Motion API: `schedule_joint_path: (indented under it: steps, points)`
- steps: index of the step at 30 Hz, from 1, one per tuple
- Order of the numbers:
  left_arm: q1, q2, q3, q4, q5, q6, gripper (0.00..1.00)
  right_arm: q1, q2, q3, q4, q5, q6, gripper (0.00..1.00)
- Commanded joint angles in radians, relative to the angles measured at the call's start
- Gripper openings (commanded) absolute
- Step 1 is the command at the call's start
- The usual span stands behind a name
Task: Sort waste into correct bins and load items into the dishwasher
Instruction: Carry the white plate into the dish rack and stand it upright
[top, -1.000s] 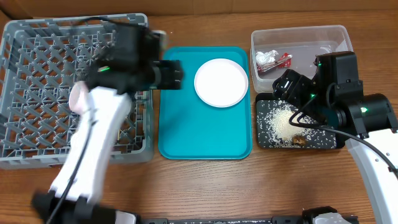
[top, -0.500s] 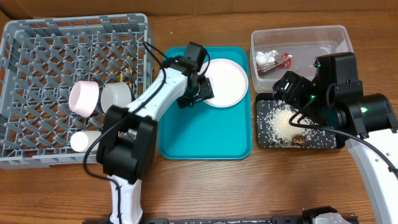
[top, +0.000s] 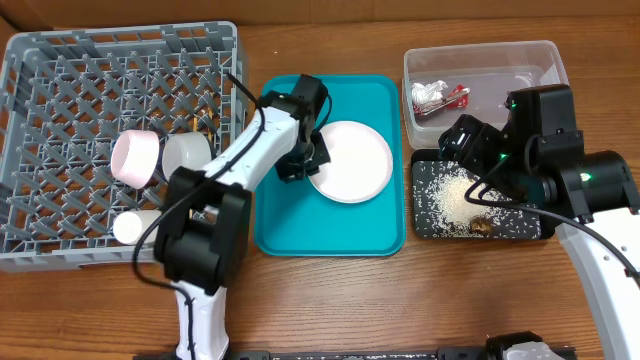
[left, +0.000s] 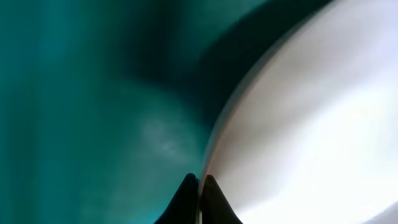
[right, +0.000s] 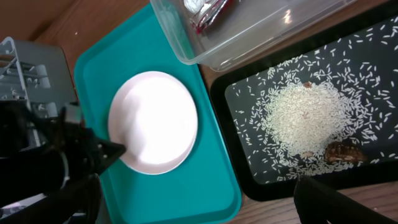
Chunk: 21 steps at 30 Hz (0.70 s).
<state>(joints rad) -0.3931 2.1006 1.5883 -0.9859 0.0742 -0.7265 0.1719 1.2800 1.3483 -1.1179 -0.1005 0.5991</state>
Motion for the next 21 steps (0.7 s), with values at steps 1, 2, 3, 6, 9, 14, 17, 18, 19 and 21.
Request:
schedule_joint_path:
  steps: [1, 2, 3, 6, 9, 14, 17, 18, 19, 21]
  points:
    - [0.029, -0.224, 0.021, -0.08, -0.236, 0.085, 0.04, -0.001, -0.021, 0.013, 0.004, 0.002, 0.003, 1.0]
    - [0.031, -0.267, 0.021, -0.095, -0.279, 0.104, 0.04, -0.001, -0.021, 0.013, 0.004, 0.002, 0.003, 1.0]
    - [0.032, -0.313, 0.021, -0.11, -0.33, 0.126, 0.04, -0.001, -0.021, 0.013, 0.004, 0.002, 0.003, 1.0]
    - [0.034, -0.467, 0.021, -0.16, -0.58, 0.209, 0.04, -0.001, -0.021, 0.013, 0.004, 0.002, 0.003, 1.0]
    - [0.034, -0.586, 0.021, -0.185, -0.874, 0.33, 0.04, -0.001, -0.021, 0.013, 0.005, 0.002, 0.003, 1.0]
    - [0.054, -0.689, 0.021, -0.184, -1.28, 0.541, 0.04, -0.001, -0.021, 0.013, 0.005, 0.002, 0.003, 1.0]
    - [0.112, -0.698, 0.021, -0.172, -1.411, 0.629, 0.04, -0.001, -0.021, 0.013, 0.005, 0.002, 0.003, 1.0]
    - [0.145, -0.695, 0.019, -0.159, -1.42, 0.674, 0.04, -0.001, -0.021, 0.013, 0.005, 0.002, 0.003, 1.0]
    - [0.175, -0.692, 0.019, -0.15, -1.419, 0.709, 0.04, -0.001, -0.021, 0.013, 0.005, 0.002, 0.003, 1.0]
    - [0.245, -0.682, 0.017, -0.127, -1.414, 0.726, 0.04, -0.001, -0.021, 0.013, 0.006, 0.002, 0.003, 1.0]
